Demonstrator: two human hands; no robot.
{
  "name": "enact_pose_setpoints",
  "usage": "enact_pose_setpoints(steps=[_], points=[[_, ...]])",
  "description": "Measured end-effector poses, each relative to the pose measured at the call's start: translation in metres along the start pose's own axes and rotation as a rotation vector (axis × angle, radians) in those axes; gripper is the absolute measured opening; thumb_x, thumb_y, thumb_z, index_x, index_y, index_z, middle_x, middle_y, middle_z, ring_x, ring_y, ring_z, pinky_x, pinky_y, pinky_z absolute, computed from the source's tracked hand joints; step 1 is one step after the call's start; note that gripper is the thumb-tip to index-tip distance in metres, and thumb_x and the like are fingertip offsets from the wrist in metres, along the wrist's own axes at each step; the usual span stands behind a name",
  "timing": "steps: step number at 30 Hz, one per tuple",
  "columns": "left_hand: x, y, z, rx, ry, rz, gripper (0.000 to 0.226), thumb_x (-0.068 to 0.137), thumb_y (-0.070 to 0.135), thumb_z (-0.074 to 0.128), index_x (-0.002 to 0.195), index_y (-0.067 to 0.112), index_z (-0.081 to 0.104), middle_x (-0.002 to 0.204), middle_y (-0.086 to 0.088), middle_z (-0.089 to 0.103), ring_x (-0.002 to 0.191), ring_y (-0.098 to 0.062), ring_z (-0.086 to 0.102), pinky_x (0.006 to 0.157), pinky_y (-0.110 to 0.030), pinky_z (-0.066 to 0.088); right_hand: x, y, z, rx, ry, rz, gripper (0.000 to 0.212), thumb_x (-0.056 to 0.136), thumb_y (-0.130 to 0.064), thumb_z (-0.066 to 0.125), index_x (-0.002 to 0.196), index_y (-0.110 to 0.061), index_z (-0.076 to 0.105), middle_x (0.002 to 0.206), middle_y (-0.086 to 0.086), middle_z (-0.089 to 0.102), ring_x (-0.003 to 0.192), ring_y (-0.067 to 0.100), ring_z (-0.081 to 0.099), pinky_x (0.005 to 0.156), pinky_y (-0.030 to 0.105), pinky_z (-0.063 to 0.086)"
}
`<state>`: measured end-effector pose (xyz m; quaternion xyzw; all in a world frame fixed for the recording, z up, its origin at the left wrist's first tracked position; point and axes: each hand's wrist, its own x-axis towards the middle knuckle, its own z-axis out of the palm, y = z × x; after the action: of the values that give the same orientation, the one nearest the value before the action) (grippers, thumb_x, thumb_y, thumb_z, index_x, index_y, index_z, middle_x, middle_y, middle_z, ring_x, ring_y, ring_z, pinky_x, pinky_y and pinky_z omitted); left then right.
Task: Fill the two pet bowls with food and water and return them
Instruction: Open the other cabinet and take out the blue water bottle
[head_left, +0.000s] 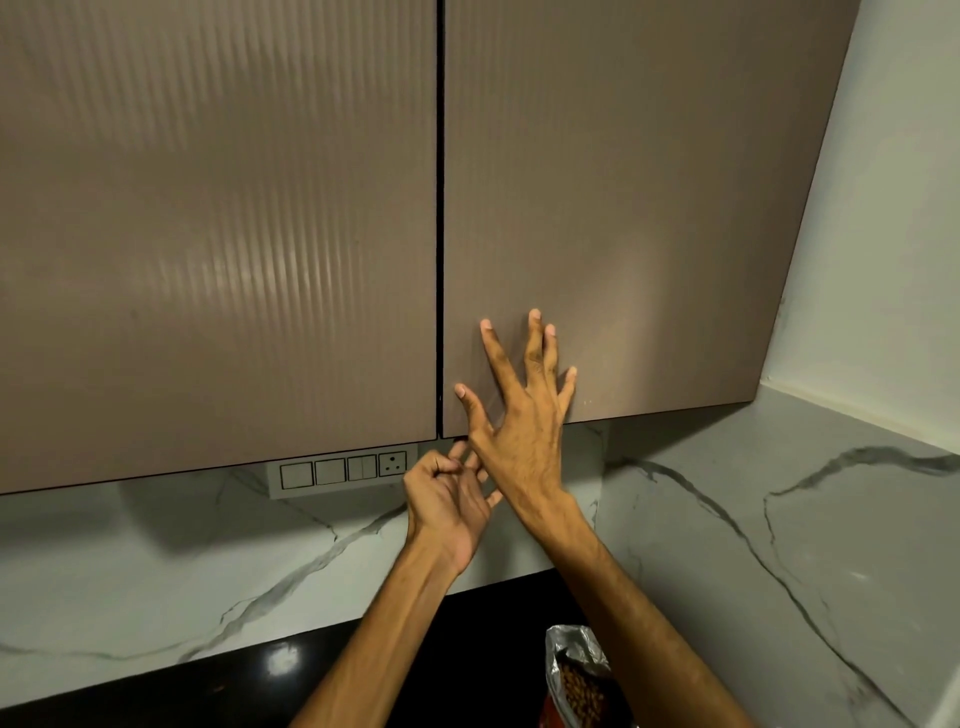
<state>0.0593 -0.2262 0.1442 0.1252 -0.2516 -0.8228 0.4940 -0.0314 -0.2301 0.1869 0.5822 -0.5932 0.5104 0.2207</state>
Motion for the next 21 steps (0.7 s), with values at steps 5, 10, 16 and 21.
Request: enact_pose_setpoints(steps=[5,10,16,21], points=[[-0.005,-0.001,0.001,0.032,0.011,0.012,0.070,0.072,0.021,0.038,0.138,0.011,0.061,0.140,-0.016,0.064,0.128,-0.028,0.053,0.111,-0.054,0.036,0.000,-0.003,-0.005,0.029,-0.016,0.015,0.072,0.100,-0.056,0.059,0.163,-0.038,0.028,0.176,0.006,-0.002,0.162,0.027,-0.007,0.123,0.072,0.002],[-0.009,-0.003,-0.003,0.056,0.016,0.022,0.040,0.071,0.021,0.041,0.107,0.016,0.058,0.117,-0.011,0.055,0.117,-0.026,0.048,0.117,-0.055,0.032,0.000,-0.007,-0.015,0.087,-0.053,0.034,0.074,0.097,-0.042,0.069,0.162,-0.037,0.033,0.176,0.005,-0.002,0.162,0.027,-0.005,0.124,0.070,0.005],[-0.018,0.005,-0.013,0.110,0.146,0.090,0.045,0.094,0.019,0.039,0.128,0.004,0.065,0.113,-0.011,0.075,0.118,-0.028,0.064,0.114,-0.058,0.041,-0.010,-0.019,-0.026,0.192,-0.006,0.061,0.066,0.092,-0.026,0.076,0.153,-0.023,0.052,0.172,0.010,0.020,0.161,0.030,0.014,0.126,0.062,0.019],[-0.029,0.021,-0.022,0.099,0.233,0.150,0.031,0.098,0.022,0.044,0.114,0.006,0.065,0.127,-0.020,0.070,0.117,-0.033,0.067,0.095,-0.049,0.053,-0.016,-0.035,-0.035,0.253,0.029,0.055,0.061,0.090,-0.020,0.077,0.148,-0.016,0.058,0.167,0.011,0.034,0.157,0.029,0.028,0.125,0.055,0.029]])
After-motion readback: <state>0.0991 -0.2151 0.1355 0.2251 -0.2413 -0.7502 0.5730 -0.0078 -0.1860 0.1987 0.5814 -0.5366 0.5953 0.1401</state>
